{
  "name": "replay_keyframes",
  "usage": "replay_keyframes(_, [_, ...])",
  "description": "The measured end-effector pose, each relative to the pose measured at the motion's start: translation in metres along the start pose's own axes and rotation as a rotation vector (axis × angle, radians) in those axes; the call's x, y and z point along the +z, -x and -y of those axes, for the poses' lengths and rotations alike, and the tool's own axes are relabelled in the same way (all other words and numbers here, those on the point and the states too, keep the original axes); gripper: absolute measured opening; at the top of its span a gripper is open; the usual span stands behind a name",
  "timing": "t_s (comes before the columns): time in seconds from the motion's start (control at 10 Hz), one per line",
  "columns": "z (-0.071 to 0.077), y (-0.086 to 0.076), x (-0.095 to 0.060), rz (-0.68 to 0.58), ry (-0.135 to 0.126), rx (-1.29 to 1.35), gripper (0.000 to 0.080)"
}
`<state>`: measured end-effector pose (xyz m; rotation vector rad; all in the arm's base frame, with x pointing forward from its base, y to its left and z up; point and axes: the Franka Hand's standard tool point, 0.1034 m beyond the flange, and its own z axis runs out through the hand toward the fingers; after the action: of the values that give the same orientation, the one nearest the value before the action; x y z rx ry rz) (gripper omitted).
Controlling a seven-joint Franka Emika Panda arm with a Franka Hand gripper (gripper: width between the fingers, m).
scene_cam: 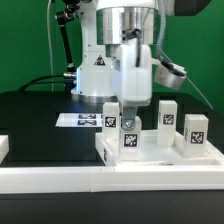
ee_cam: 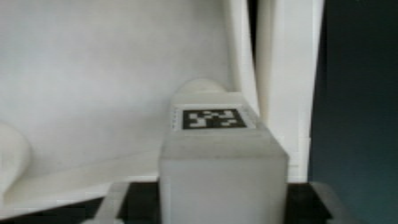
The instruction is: Assemble square table
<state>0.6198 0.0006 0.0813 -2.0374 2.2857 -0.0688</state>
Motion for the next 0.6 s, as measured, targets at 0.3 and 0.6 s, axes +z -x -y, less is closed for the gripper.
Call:
replay_keyframes(0.3, [-0.0001, 0.0004, 0.0005, 0.008, -0.002, 0.153, 0.0290])
replay_keyframes(0.6, [-0.0004, 0.0010, 0.0011, 0.008, -0.001, 0.157, 0.0373])
